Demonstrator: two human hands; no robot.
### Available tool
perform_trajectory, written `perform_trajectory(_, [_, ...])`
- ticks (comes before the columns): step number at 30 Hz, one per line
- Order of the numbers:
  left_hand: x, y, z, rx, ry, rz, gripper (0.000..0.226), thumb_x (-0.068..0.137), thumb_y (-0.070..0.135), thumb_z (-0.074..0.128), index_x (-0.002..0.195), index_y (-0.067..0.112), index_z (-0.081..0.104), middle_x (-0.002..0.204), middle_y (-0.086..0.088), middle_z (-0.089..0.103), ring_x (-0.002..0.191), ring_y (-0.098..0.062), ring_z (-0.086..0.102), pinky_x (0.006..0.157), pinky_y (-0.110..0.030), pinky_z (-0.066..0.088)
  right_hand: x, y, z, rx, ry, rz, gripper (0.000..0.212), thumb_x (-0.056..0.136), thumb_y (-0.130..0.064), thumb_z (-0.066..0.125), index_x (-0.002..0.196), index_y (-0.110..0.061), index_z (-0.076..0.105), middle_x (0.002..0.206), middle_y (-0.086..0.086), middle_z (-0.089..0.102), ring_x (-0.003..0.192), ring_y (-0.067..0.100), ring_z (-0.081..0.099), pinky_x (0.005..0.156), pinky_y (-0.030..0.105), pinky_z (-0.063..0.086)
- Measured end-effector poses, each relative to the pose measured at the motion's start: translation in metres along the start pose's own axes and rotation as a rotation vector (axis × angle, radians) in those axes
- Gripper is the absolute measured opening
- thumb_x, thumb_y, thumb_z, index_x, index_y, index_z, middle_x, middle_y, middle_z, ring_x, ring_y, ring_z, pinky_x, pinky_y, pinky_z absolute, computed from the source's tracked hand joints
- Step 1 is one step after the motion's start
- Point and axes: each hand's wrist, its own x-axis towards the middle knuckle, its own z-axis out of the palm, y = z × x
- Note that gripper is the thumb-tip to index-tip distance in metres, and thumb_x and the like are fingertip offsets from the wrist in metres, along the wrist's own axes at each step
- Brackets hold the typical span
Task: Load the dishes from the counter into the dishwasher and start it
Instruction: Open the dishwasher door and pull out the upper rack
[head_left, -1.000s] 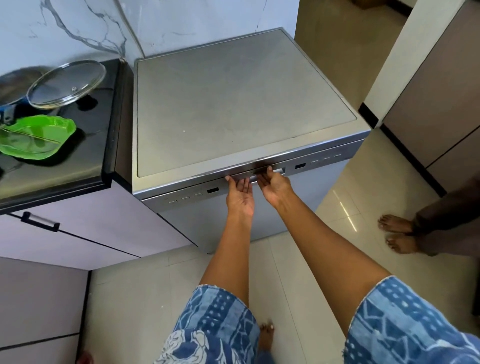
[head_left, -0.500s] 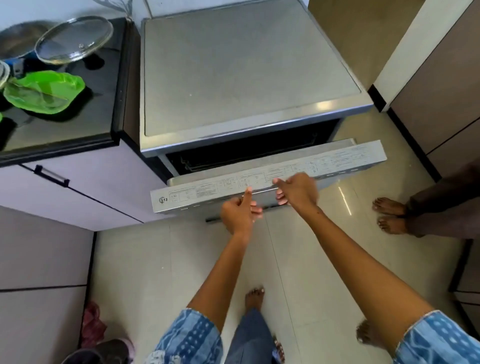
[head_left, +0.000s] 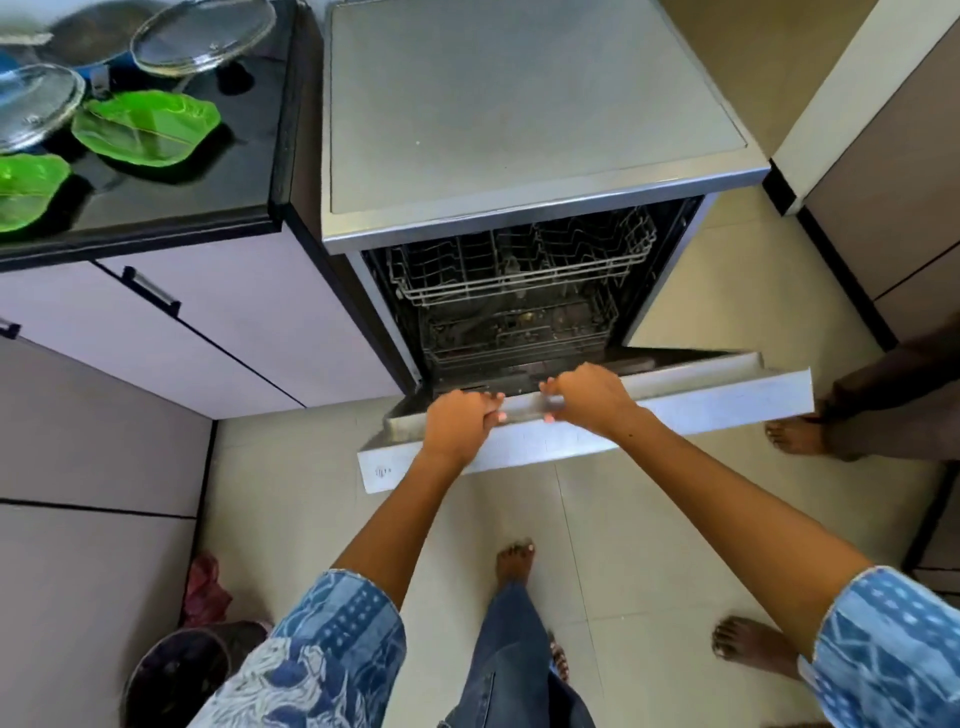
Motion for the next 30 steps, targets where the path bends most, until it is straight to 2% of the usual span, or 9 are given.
perform_trajectory(2, [-0.018,0.005,0.015,0.075,-0.091,0.042,0.041,0.102,0.041,0.032,0.135,0.026,0.051,0.121,-0.006,0.063,0.102,-0.024,0.061,0.083,-0.03,0.045,-0.013,-0.006,0.02,0.028,-0.062,0.017,0.026,0.085,-0.04,0.061,0.108,-0.028,0.067,0.11,0.001,0.067,0.1,0.022,0.061,0.08,0.027,0.044])
perform_trajectory(5, [-0.05,0.014,0.054,0.071,-0.256,0.093,0.044,0.103,0.037,0.029,0.145,0.026,0.036,0.144,-0.004,0.045,0.115,-0.028,0.054,0.092,-0.035,0.043,-0.032,-0.016,0.066,0.05,-0.174,-0.006,0.033,0.083,-0.041,0.065,0.114,-0.029,0.064,0.12,-0.003,0.063,0.108,0.019,0.059,0.095,0.028,0.039])
perform_trajectory(11, [-0.106,0.029,0.149,0.035,-0.516,0.166,0.048,0.104,0.029,0.03,0.151,0.023,0.021,0.158,-0.006,0.016,0.138,-0.027,0.031,0.107,-0.038,0.031,-0.068,-0.045,0.193,-0.061,-0.276,-0.031,0.054,0.097,-0.024,0.043,0.145,-0.006,0.026,0.147,0.013,0.036,0.132,0.026,0.039,0.113,0.036,0.015])
perform_trajectory(16, [-0.137,0.032,0.237,0.001,-0.603,0.213,0.053,0.103,0.026,0.03,0.152,0.018,0.013,0.159,-0.008,0.009,0.142,-0.027,0.02,0.111,-0.037,0.021,-0.092,-0.068,0.302,-0.061,-0.377,-0.002,0.063,0.099,-0.012,0.035,0.146,0.004,-0.004,0.155,0.022,-0.004,0.144,0.032,0.004,0.116,0.039,0.002])
perform_trajectory(19, [-0.149,0.032,0.297,-0.008,-0.619,0.206,0.055,0.102,0.024,0.033,0.152,0.016,0.011,0.159,-0.006,0.008,0.144,-0.025,0.016,0.115,-0.035,0.014,-0.101,-0.078,0.36,-0.04,-0.424,0.048,0.067,0.1,-0.015,0.033,0.144,0.003,-0.014,0.153,0.021,-0.018,0.143,0.032,-0.011,0.115,0.038,-0.005])
perform_trajectory(23, [-0.157,0.028,0.374,-0.031,-0.626,0.189,0.058,0.1,0.019,0.039,0.151,0.014,0.013,0.159,-0.007,0.011,0.143,-0.025,0.018,0.115,-0.036,0.016,-0.099,-0.087,0.428,0.028,-0.458,0.122,0.064,0.1,-0.018,0.031,0.145,0.004,-0.011,0.15,0.017,-0.022,0.143,0.033,-0.008,0.115,0.038,-0.004])
perform_trajectory(26, [-0.155,0.024,0.422,-0.028,-0.647,0.197,0.059,0.099,0.019,0.041,0.151,0.011,0.014,0.157,-0.01,0.016,0.141,-0.026,0.024,0.115,-0.037,0.021,-0.082,-0.093,0.455,0.117,-0.387,0.158,0.078,0.079,-0.017,0.07,0.138,0.013,0.029,0.147,0.028,0.023,0.135,0.038,0.033,0.109,0.041,0.028])
perform_trajectory(27, [-0.156,0.023,0.436,-0.035,-0.66,0.193,0.059,0.099,0.02,0.042,0.151,0.011,0.015,0.156,-0.01,0.019,0.14,-0.026,0.027,0.115,-0.036,0.023,-0.08,-0.094,0.468,0.099,-0.376,0.141,0.077,0.079,-0.016,0.07,0.137,0.014,0.03,0.147,0.029,0.025,0.134,0.038,0.034,0.108,0.042,0.029])
perform_trajectory(30, [-0.153,0.017,0.456,-0.027,-0.719,0.207,0.062,0.099,0.022,0.042,0.151,0.01,0.011,0.157,-0.01,0.018,0.14,-0.027,0.027,0.115,-0.037,0.024,-0.081,-0.092,0.489,0.057,-0.377,0.127,0.064,0.098,-0.018,0.042,0.145,0.007,0.007,0.151,0.019,-0.004,0.143,0.034,0.01,0.115,0.04,0.01])
